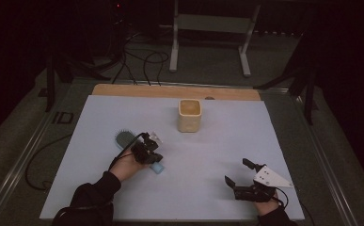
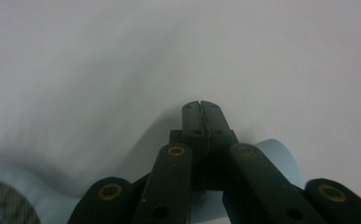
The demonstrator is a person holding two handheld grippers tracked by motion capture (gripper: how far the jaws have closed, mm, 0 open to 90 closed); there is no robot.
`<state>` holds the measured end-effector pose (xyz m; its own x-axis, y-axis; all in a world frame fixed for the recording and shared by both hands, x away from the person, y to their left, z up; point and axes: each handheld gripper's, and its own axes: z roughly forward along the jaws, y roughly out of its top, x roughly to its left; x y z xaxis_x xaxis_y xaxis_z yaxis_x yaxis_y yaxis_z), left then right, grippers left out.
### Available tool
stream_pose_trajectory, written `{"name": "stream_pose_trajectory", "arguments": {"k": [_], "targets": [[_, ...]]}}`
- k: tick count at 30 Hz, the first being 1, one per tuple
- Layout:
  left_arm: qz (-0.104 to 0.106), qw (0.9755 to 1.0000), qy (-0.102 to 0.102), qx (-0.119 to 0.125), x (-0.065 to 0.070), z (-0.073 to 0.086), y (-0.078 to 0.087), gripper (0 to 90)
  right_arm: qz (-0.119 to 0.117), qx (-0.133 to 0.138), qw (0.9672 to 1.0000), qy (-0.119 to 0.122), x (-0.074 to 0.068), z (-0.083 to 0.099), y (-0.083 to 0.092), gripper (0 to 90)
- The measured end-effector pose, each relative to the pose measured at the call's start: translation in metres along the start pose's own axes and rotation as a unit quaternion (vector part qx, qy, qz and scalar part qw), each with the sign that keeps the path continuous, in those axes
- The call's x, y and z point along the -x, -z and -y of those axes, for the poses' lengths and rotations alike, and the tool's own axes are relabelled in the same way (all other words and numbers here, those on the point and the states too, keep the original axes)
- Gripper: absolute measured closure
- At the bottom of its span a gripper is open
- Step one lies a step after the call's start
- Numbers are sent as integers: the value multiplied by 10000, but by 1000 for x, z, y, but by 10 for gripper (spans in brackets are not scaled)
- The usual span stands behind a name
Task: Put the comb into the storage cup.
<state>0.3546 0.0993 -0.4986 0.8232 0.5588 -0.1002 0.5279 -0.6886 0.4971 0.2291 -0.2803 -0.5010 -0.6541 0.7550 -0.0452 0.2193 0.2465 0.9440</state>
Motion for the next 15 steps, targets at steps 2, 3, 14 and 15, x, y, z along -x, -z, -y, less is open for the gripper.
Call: {"name": "stream_pose_trajectory", "arguments": {"k": [2,3,14,15], "targets": [[22,10000,-16,-69,4,8,4,900,-5,3,10000,-6,0,0,0,84],[22,10000,-16,-69,4,8,4,900,0,2,10000,-3,0,0,0,84],[-13,9996,-1,-276,11,45,26,900,8,6,10000,-2,0,-1,0,85],[-22,9996,16,-288,12,49,28,900,5,3,10000,-1,0,-1,0,84]]}}
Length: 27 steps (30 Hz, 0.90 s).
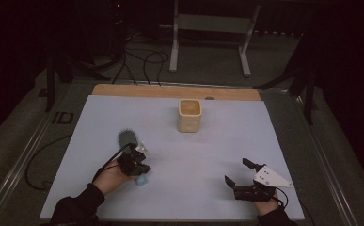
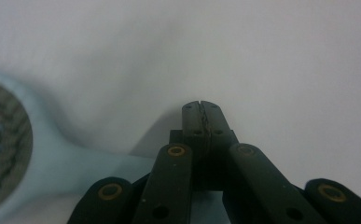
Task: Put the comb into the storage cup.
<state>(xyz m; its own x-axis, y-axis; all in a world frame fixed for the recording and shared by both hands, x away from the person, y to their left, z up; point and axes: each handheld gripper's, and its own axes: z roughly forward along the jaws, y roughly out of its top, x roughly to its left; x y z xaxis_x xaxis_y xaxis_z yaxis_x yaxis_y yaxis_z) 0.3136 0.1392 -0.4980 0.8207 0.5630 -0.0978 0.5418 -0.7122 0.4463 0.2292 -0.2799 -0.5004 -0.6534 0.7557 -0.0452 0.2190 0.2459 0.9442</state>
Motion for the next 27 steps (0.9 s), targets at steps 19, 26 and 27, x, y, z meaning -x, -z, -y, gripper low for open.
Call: {"name": "stream_pose_trajectory", "arguments": {"k": [19,26,27], "targets": [[-371,9984,408,-127,-16,61,38,900,9,14,10000,19,0,-1,0,84],[-516,9966,631,-136,-31,78,50,900,10,-3,10000,27,0,-1,0,85],[-555,9961,673,-139,-33,79,51,900,3,-3,10000,24,0,-1,-1,84]]}}
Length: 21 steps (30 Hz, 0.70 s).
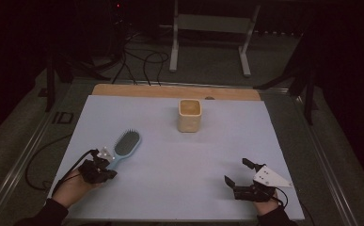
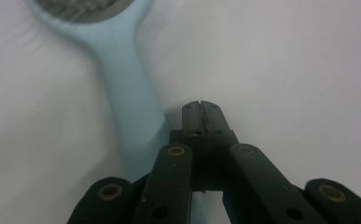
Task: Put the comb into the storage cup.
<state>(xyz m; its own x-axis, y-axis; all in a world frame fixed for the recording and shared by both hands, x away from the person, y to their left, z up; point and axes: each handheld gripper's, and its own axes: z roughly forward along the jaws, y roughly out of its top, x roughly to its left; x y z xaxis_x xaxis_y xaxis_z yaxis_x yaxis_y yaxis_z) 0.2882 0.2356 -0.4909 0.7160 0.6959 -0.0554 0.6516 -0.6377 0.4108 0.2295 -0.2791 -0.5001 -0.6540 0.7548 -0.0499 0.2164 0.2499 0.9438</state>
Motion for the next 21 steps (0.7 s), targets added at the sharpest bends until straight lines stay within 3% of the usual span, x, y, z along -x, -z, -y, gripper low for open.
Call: {"name": "stream_pose_trajectory", "arguments": {"k": [9,15,21], "targets": [[-235,9996,129,-122,-13,6,3,900,-1,-5,10000,10,0,0,0,84],[-187,9996,151,-155,-16,7,6,900,-4,3,10000,9,0,0,0,85],[-157,9998,110,-34,-13,3,18,900,-8,-2,10000,9,0,0,0,84]]}}
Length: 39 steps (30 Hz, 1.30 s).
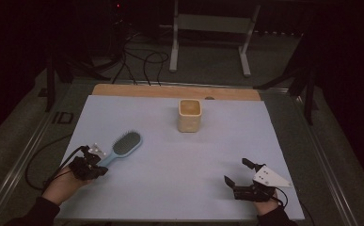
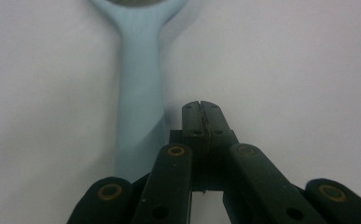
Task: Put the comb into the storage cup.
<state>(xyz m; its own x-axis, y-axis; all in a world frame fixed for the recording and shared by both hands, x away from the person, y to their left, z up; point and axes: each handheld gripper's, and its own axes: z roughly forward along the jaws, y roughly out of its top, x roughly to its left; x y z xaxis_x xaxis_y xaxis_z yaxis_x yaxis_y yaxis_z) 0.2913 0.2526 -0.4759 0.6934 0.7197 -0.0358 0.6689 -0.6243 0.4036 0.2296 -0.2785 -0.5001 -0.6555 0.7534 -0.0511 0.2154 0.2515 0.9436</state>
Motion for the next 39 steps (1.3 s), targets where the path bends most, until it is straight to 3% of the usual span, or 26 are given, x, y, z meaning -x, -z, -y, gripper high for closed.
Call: {"name": "stream_pose_trajectory", "arguments": {"k": [13,20,29,39], "targets": [[-52,9995,315,67,-8,-1,19,873,16,4,10000,-3,0,0,0,85],[-187,9987,470,37,-13,-5,28,682,17,-4,10000,-1,0,0,0,84],[-333,9976,597,-131,-18,-12,33,333,16,-20,10000,-17,0,0,0,84],[-144,9973,680,-245,-25,-20,32,61,21,-29,10000,-23,0,0,-1,84]]}}
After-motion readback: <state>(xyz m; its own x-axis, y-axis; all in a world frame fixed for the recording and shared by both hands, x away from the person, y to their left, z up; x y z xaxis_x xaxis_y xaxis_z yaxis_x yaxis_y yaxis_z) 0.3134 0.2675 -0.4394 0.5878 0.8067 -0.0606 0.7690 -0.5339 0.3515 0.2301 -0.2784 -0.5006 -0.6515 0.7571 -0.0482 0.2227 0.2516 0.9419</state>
